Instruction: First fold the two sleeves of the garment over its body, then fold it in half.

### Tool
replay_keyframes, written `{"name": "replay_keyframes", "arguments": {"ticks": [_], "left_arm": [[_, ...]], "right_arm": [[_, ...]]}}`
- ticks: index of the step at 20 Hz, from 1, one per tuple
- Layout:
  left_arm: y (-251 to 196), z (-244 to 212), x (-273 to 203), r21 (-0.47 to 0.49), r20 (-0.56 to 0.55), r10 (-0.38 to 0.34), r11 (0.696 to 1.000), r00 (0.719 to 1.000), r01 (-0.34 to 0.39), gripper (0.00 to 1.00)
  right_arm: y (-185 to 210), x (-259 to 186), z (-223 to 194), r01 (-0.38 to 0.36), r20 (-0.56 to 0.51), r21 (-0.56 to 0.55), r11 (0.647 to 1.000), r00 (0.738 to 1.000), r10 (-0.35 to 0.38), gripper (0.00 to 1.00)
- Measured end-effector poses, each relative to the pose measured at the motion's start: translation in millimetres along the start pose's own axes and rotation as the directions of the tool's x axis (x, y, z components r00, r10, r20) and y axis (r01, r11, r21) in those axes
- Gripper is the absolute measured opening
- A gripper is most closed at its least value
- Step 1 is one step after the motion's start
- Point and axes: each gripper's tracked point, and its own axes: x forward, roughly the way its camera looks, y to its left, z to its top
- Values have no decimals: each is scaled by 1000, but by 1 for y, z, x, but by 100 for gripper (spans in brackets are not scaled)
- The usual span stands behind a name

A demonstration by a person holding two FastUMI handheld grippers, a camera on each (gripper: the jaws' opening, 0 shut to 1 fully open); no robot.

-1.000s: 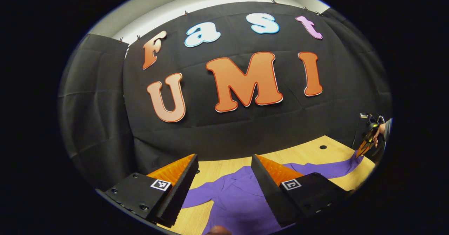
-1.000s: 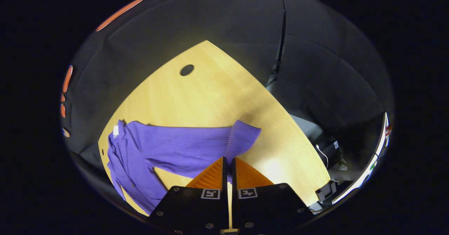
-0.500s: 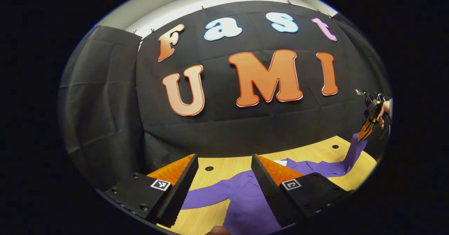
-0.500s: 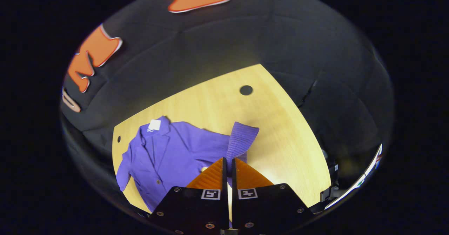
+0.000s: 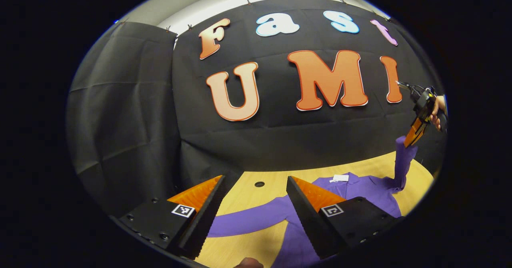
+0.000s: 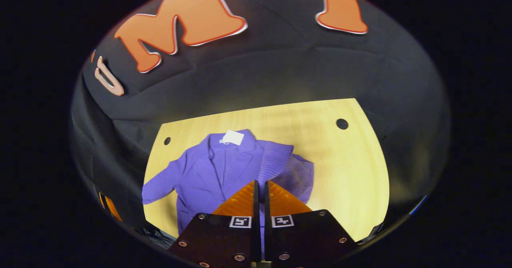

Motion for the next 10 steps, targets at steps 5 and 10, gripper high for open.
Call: {"name": "replay_keyframes", "arguments": {"ticks": [5, 10], "left_arm": [[33, -11, 3, 7, -18, 35, 999, 999, -35, 99], [57, -18, 10, 9, -28, 66, 998, 997, -66, 99]], "right_arm": [[67, 15, -1, -81, -17, -32, 996, 997, 80, 4], [134, 31, -4, -159, -27, -90, 983, 987, 157, 4]]}}
